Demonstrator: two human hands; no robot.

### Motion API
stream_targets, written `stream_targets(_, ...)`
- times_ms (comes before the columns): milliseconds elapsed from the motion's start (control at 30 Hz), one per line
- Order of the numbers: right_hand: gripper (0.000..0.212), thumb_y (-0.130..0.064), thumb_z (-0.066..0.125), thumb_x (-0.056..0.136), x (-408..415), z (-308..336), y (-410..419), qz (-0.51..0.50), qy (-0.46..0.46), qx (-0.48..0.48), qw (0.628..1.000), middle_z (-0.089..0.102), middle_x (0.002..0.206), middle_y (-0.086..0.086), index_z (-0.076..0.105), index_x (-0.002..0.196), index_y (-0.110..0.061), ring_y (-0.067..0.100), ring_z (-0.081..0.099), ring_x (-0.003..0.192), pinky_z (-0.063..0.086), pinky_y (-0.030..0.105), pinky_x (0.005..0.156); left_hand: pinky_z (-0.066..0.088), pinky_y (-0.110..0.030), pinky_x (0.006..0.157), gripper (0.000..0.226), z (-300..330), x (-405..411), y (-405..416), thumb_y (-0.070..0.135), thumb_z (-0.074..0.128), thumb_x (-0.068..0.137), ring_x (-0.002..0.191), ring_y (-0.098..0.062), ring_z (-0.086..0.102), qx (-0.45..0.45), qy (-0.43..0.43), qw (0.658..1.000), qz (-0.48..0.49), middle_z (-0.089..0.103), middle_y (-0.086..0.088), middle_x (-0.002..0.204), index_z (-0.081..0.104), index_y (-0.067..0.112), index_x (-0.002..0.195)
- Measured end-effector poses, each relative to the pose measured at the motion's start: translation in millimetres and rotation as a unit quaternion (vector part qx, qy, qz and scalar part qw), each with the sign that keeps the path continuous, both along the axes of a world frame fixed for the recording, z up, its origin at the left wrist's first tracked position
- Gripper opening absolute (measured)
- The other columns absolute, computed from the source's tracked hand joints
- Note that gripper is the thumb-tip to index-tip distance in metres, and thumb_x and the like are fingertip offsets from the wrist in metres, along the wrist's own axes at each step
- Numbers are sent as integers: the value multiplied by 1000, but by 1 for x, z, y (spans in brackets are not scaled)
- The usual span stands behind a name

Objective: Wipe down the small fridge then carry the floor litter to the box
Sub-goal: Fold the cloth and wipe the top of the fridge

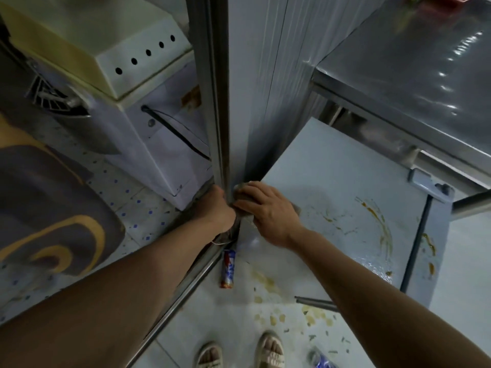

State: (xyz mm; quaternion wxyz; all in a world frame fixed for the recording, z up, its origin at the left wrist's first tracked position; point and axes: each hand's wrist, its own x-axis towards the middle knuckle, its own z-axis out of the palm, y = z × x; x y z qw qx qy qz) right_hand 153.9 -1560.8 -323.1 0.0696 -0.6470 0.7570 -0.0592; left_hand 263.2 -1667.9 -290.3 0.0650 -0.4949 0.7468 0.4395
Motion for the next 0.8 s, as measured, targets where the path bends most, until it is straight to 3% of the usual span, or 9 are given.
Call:
stream_targets(167,62,-13,62,80,7,0,29,5,54,17,998,26,155,2,46,137,-30,28,16,145,16,42,112,42,-42,103,54,2,-4,5,4,51,87,123,-27,46,1,16,1000,-3,46,-11,137,35,17,137)
stream_targets(300,59,-11,68,73,10,2,65,-7,88,4,996,39,149,2,57,128,-27,28,33,139,29,39,107,39,-31,99,59,5,-16,20,0,50,88,126,-26,42,6,42,999,-12,39,-10,142,31,21,140)
stream_targets(400,43,-14,49,82,4,2,100,-4,107,-31,994,46,144,2,63,122,-25,28,40,134,34,39,106,41,-32,97,63,8,-28,34,-3,50,87,125,-27,43,4,45,998,-31,39,-9,142,28,21,141)
stream_targets(467,46,-16,39,83,1,3,117,-7,100,-30,995,46,144,2,64,120,-25,27,40,135,38,42,105,44,-33,92,61,9,-36,42,-2,51,86,118,-28,47,-21,31,998,-47,44,-9,135,31,21,138)
stream_targets(600,48,-15,57,82,-10,2,124,-7,48,-17,999,41,148,-2,57,128,-27,24,35,138,32,42,110,43,-48,98,49,6,-53,49,9,54,85,116,-31,47,-71,27,995,-70,49,-12,128,37,17,131)
stream_targets(667,47,-21,53,87,-23,-1,121,15,31,-13,999,36,150,-3,51,134,-29,23,34,139,30,43,112,41,-50,98,51,1,-64,49,9,51,85,117,-33,46,-72,36,993,-85,47,-14,130,35,18,133)
stream_targets(800,51,-35,38,87,-70,-1,102,-74,-14,-30,997,39,148,5,52,134,-23,30,40,134,32,49,106,28,-47,110,67,-8,-86,49,12,45,90,135,-32,27,-75,1,992,-96,24,-10,150,14,26,147)
